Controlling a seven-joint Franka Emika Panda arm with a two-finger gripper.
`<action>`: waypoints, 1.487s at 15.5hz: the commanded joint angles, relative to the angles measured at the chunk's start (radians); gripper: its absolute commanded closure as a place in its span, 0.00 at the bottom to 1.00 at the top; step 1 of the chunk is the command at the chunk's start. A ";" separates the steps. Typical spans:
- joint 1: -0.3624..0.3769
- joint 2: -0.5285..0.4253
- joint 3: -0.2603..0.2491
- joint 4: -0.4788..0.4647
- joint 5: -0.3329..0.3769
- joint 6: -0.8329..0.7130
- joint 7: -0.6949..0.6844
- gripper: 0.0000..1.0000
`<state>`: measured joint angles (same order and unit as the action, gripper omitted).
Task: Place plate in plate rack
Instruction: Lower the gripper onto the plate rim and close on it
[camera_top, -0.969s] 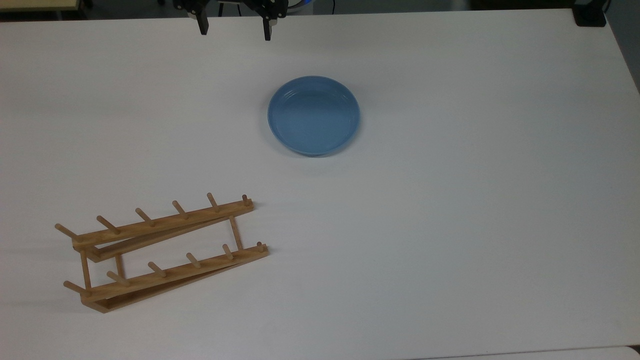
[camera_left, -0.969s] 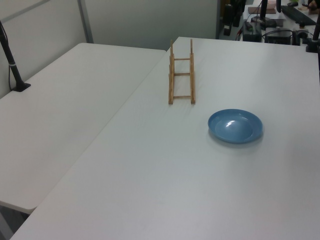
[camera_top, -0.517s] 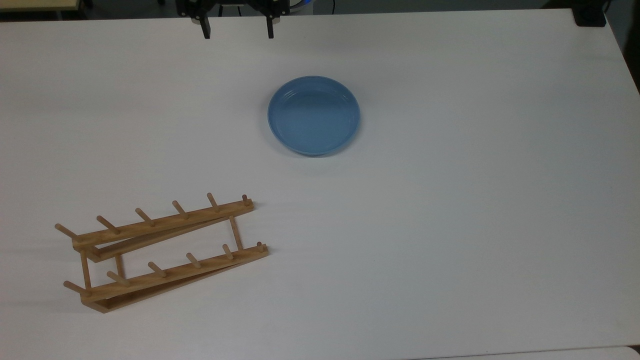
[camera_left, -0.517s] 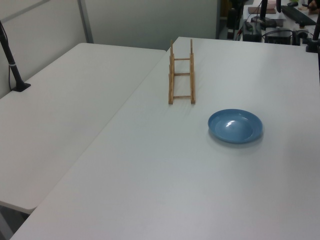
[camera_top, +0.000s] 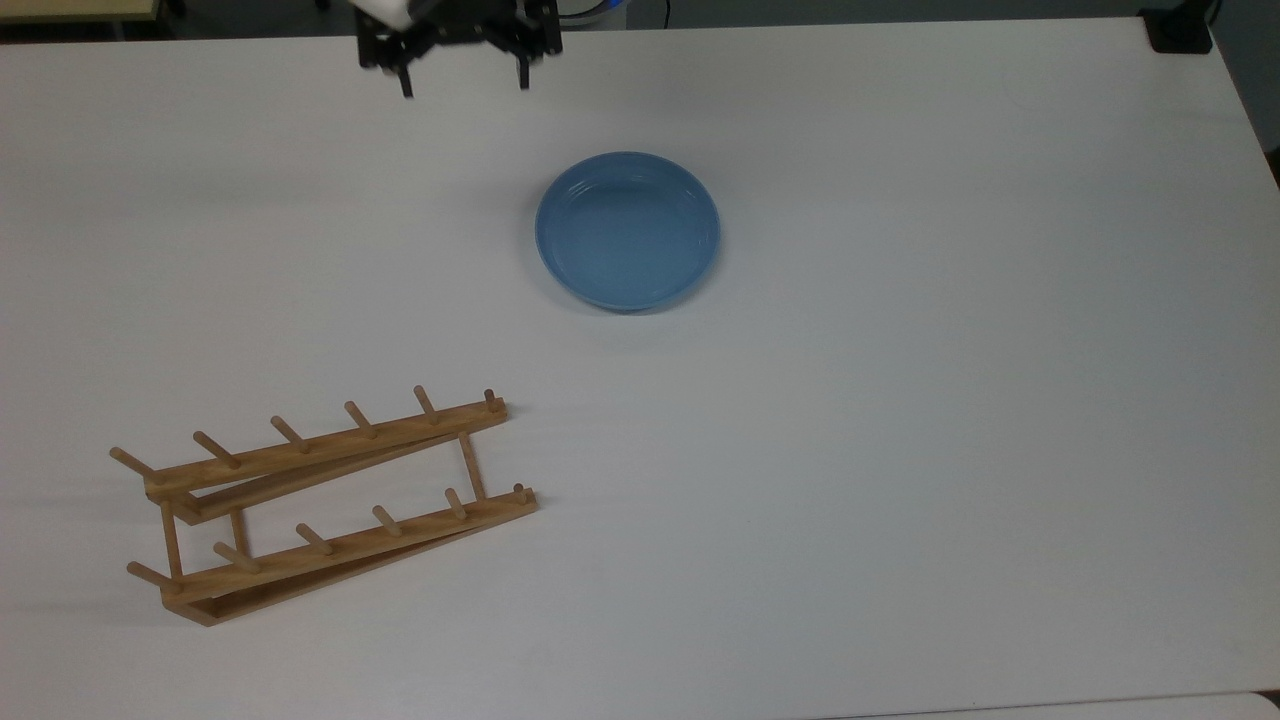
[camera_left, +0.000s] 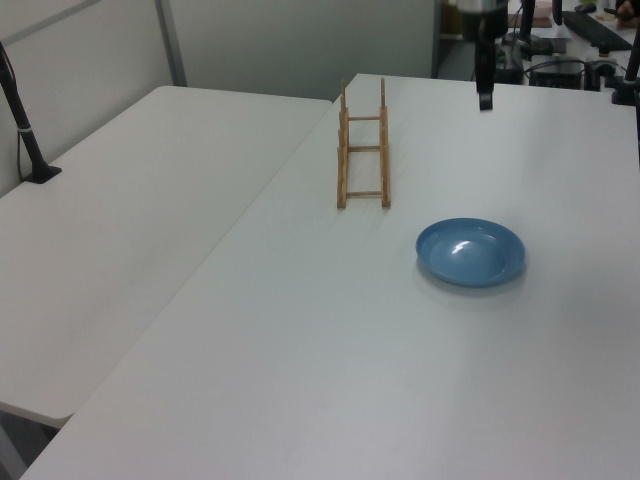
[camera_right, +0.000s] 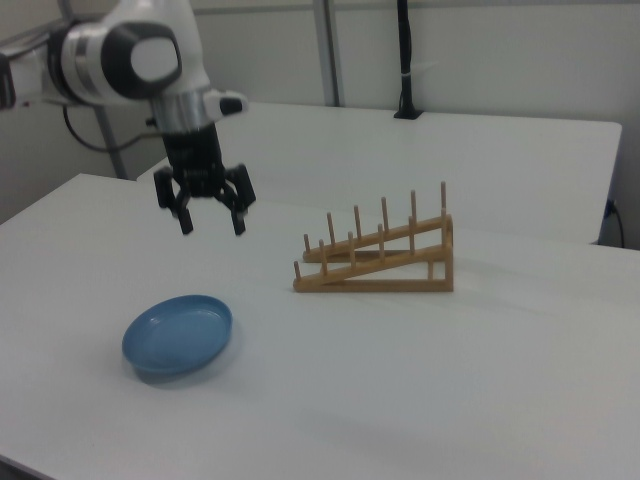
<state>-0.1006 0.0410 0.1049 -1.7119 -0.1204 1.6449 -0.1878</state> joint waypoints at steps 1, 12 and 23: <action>0.015 -0.018 -0.010 -0.188 -0.013 0.232 -0.013 0.00; 0.039 0.194 -0.010 -0.207 0.045 0.317 -0.012 0.00; 0.044 0.258 -0.010 -0.207 0.085 0.337 0.016 0.41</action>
<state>-0.0687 0.2969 0.1055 -1.9099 -0.0706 1.9536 -0.1841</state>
